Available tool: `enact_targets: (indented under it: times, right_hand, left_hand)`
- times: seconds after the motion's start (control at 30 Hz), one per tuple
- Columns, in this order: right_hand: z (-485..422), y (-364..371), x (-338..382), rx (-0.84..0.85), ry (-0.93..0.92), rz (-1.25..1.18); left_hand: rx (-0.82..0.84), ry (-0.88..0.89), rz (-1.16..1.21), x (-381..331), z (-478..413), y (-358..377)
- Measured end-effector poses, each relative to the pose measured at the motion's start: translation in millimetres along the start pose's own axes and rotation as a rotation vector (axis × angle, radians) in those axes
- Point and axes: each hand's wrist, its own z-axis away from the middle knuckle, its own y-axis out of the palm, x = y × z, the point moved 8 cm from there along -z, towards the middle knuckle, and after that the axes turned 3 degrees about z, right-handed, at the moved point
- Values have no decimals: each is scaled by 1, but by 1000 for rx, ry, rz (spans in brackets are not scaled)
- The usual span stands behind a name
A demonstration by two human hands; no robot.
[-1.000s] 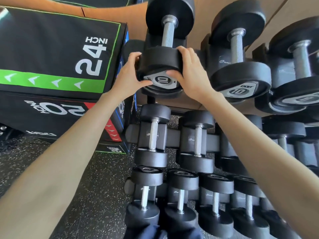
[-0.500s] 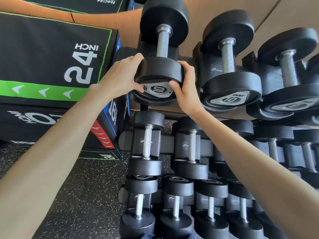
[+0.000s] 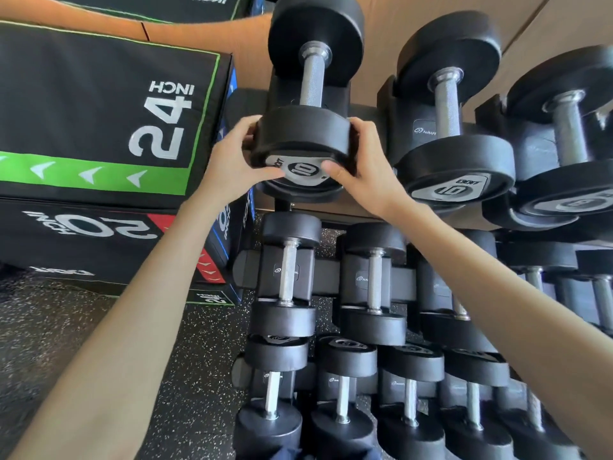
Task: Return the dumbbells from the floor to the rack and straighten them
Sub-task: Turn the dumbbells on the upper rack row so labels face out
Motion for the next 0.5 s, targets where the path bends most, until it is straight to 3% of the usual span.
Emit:
enact_targets:
  times: [0.13,0.3,0.5]
  right_hand:
    - [-15,-1,31,71,-108,136]
    - [-21,0,39,32,-76,116]
    - [-14,-5,35,-93,-116,101]
  left_hand:
    - [0,-92,117,24,-2,18]
    - [39,-74,182,34,-7,21]
    - [58,-7,59,19,-17,14]
